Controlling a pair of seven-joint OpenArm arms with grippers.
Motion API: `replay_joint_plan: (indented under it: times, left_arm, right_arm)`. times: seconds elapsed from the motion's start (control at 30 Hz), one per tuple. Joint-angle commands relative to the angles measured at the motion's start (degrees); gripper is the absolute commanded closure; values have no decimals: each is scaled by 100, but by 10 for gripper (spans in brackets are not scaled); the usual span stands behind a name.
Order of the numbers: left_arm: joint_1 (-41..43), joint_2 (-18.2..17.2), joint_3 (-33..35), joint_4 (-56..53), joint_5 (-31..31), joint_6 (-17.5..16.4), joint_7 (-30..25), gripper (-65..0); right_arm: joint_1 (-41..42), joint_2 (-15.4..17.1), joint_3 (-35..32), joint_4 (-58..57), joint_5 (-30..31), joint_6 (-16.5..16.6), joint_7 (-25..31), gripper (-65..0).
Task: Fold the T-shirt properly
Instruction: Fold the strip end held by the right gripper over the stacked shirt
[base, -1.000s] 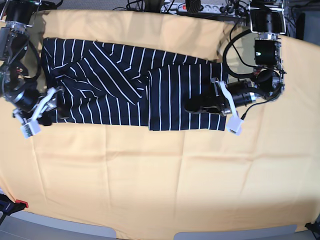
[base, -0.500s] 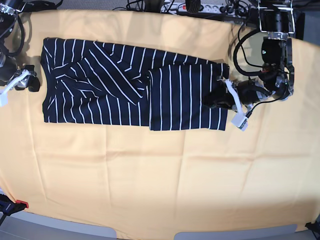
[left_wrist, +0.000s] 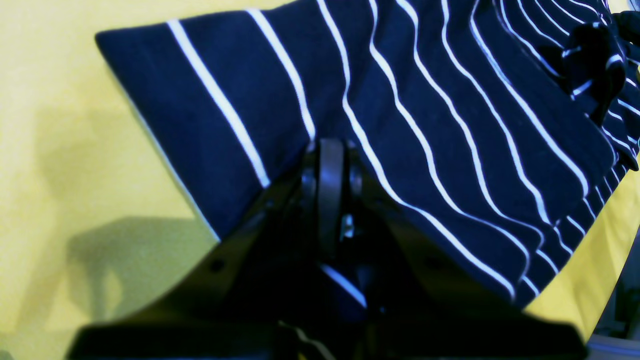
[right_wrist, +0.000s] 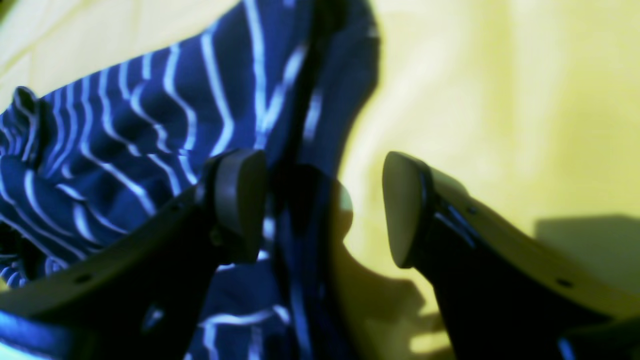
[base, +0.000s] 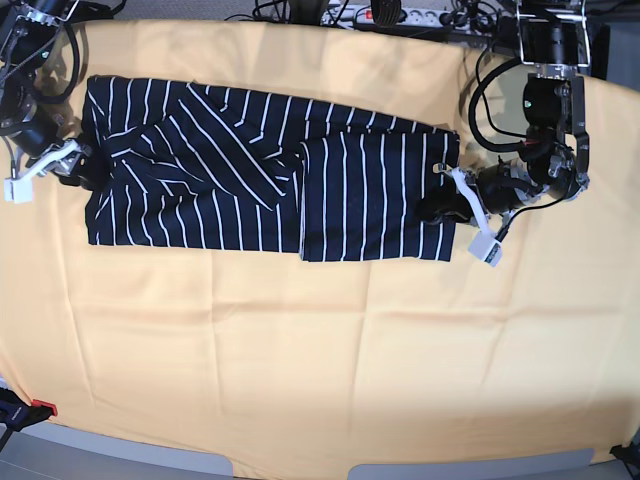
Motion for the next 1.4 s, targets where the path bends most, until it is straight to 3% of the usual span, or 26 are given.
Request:
replay_joint_plan:
  times: [0.0, 0.27, 0.33, 0.47, 0.63, 0.73, 0.9, 1.03, 1.1, 1.17, 1.37]
  left_arm:
    - [-92, -76, -26, 74, 39, 26, 9, 0]
    - [-92, -79, -26, 74, -81, 24, 118, 0]
    - [-92, -79, -26, 76, -168, 22, 157, 0]
    - [-96, -81, -28, 76, -404, 17, 175, 0]
    - [-118, -85, -28, 90, -861, -291, 177, 0]
    - [-127, -153, -55, 109, -1414, -503, 177, 0]
    - [-127, -396, -229, 118, -2343, -868, 212, 0]
    - [-109, -461, -476, 118, -2319, -885, 286, 0]
    - [-111, -498, -490, 118, -2122, -890, 284, 0]
    - [-103, -507, -487, 118, -1910, -887, 286, 0]
    - [22, -505, -487, 114, -1823, -887, 286, 0]
  right_arm:
    - [-22, -24, -76, 24, -66, 85, -249, -392]
    - [-17, -179, -774, 28, 522, 195, -780, -384]
    - [-9, -177, -824, 46, 474, 192, -780, -302]
    - [13, -44, -728, 81, 483, 205, -778, -4]
    - [160, 160, -387, 87, 474, 222, -782, 0]
    - [400, 321, -149, 92, 125, 222, -787, 0]
    - [621, 879, -101, 144, -85, 222, -785, 0]
    - [649, 1119, -101, 605, -57, -138, -1001, 0]
    - [649, 1075, -101, 1060, 101, -330, -1128, 0]
    - [638, 918, -101, 1611, 284, -323, -1290, 0]
    - [254, 87, -107, 3045, 704, -120, -1327, 0]
